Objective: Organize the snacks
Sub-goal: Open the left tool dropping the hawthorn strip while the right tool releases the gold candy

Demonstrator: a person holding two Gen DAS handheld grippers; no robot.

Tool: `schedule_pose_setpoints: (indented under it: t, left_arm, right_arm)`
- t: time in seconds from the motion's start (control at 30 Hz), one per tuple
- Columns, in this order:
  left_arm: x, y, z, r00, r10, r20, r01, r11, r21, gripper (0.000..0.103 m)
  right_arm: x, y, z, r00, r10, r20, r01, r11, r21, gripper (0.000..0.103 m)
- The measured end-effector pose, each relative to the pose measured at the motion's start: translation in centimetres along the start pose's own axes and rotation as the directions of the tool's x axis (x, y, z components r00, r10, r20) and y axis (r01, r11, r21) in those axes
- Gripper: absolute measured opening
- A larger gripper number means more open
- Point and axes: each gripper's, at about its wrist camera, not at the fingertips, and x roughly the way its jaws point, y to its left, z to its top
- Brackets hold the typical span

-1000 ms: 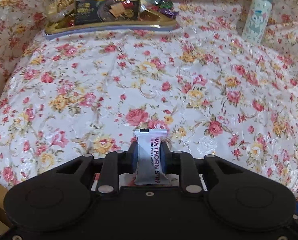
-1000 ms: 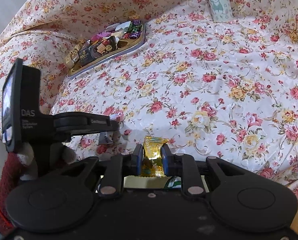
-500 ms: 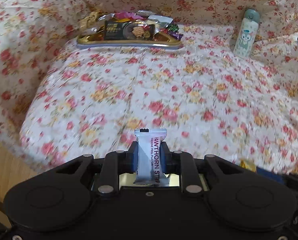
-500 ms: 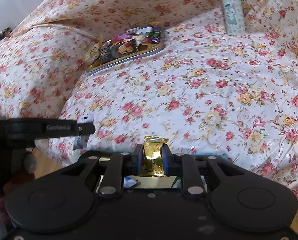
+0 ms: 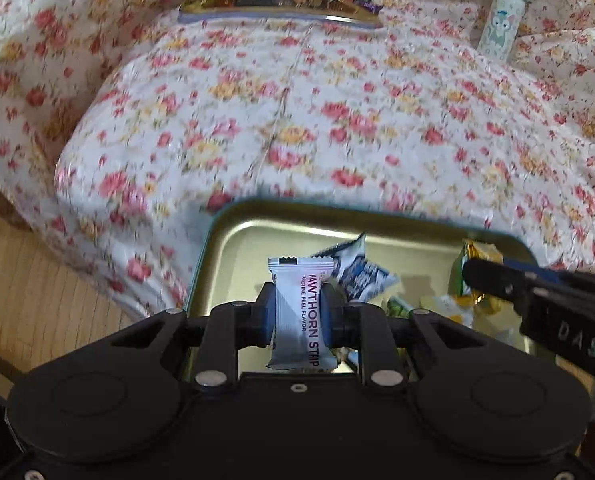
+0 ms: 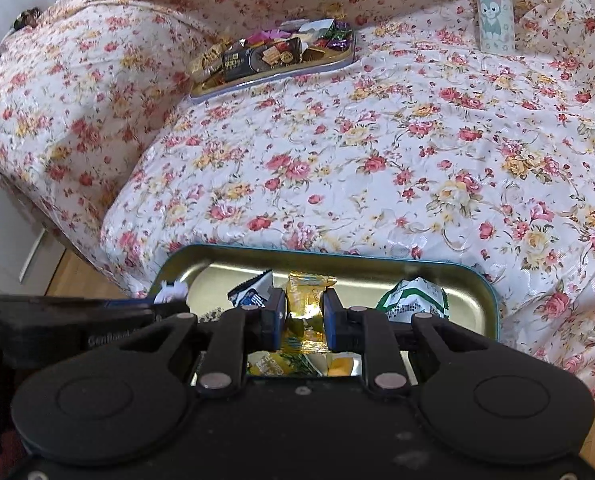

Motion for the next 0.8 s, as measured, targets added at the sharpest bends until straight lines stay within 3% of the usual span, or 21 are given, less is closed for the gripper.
schedule_pose_setpoints:
  t: [0.57,0.8]
  left_arm:
    - [-1.6,-0.6,-2.2,0.995,0.050,0.082,-0.049,0.999,-0.010,0.031]
    - [-3.3,-1.7,-3.3,0.984,0.090,0.155,-0.092,0.996,0.007,0.032]
  right_arm:
    - [-1.3,0.9,-1.1,0.997,-0.029,0.071,0.035,0.995,-0.094,0.024]
    - [-4.5,1.4,-3.0,0.985,-0.097,0.146,0.117,0.983,-0.141,0.031]
